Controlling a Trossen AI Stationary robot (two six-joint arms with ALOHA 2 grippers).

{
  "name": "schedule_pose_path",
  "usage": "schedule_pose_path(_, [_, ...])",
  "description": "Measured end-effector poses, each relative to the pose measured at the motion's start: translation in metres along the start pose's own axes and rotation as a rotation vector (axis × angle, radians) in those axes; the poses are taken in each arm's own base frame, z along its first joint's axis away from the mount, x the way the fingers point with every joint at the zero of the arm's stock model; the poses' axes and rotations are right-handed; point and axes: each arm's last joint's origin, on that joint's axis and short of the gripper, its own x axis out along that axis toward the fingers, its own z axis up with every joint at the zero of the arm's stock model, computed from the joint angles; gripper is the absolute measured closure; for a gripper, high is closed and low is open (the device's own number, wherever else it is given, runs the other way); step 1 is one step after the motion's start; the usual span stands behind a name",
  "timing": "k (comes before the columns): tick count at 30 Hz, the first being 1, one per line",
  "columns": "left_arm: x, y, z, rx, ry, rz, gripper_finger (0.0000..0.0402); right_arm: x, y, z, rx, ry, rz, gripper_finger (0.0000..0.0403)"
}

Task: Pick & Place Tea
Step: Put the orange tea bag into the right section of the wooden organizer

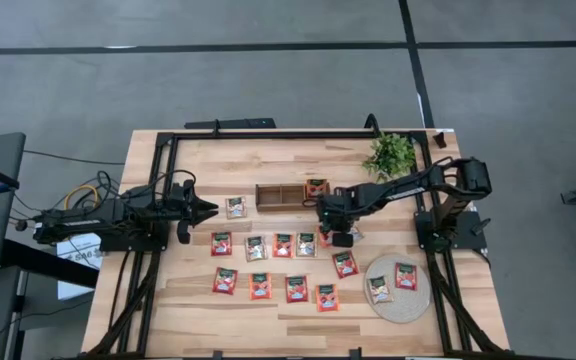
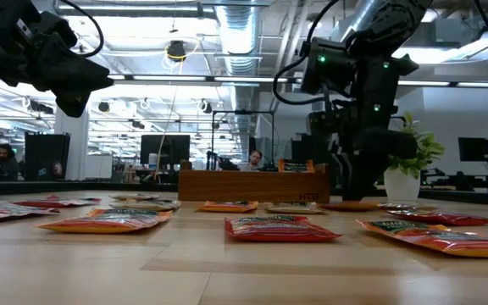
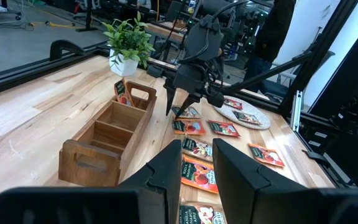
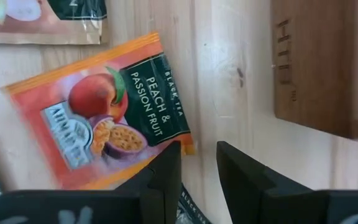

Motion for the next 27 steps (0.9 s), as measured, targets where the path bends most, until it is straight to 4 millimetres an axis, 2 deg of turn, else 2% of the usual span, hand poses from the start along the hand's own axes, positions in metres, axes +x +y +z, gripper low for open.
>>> schedule_pose_path(7, [0.0,0.0,0.0,-0.003,0.0,0.0,0.0318,0.005,0.001,0.002,-0.002,-0.002,0.005,0.0321])
schedule_pose_path(16, [0.0,0.0,0.0,-0.024,0.0,0.0,0.0318,0.008,0.001,0.001,-0.003,0.015,0.009,0.039])
schedule_pose_path(23, [0.0,0.0,0.0,-0.024,0.0,0.0,0.0318,-0.003,0.001,0.0,0.03,0.029,0.007,0.0401])
schedule_pose_path(27, [0.0,0.0,0.0,-0.024,0.0,0.0,0.0318,-0.022,0.0,0.004,0.048,0.009,0.005,0.0402])
